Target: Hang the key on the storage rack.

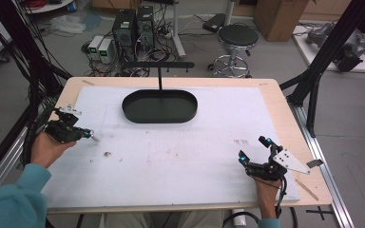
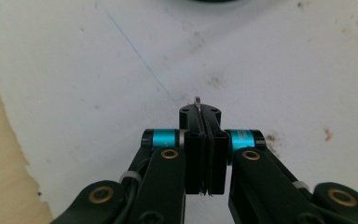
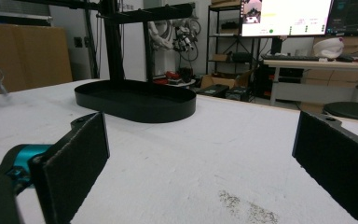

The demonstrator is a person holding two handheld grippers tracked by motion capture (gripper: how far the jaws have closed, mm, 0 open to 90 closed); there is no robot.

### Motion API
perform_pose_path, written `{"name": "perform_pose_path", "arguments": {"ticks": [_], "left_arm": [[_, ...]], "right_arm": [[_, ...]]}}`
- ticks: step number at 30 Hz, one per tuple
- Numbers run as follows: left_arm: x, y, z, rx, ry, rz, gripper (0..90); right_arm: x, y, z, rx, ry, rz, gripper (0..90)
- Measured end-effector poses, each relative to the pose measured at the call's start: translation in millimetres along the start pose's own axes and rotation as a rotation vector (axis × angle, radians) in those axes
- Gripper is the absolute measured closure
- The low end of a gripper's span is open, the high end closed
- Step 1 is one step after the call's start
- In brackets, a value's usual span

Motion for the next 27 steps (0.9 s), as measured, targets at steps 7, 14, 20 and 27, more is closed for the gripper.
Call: {"name": "perform_pose_path", "arguments": {"ticks": [7,14,20,27], "left_arm": [[39.5,-19.0,5.5,-0.031,0.017,-0.106,88.3],[71.3,-27.4,7.8,-0.078,0.024,-0.182,88.3],[97.3,-27.9,2.7,-0.089,0.055,-0.184,88.3],[134.2,-24.0,-3.9,-0.138,0.100,-0.225,88.2]], "right_arm": [[0.3,0.1,0.0,0.003,-0.009,-0.005,2.9],[0.1,-0.1,0.1,0.000,-0.003,-0.002,2.9],[0.2,-0.2,-0.1,-0.001,-0.005,-0.003,2.9],[0.1,-0.1,-0.1,-0.002,-0.002,-0.002,2.9]]}}
Point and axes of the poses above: each handheld gripper's, and its own axes: y roughly forward along the jaws, x roughly out of its top, z roughly to its left, the point moved 9 cm from there along y, roughly forward along the jaws, and after that the axes turned 9 degrees about -z, right-handed, at the moved point
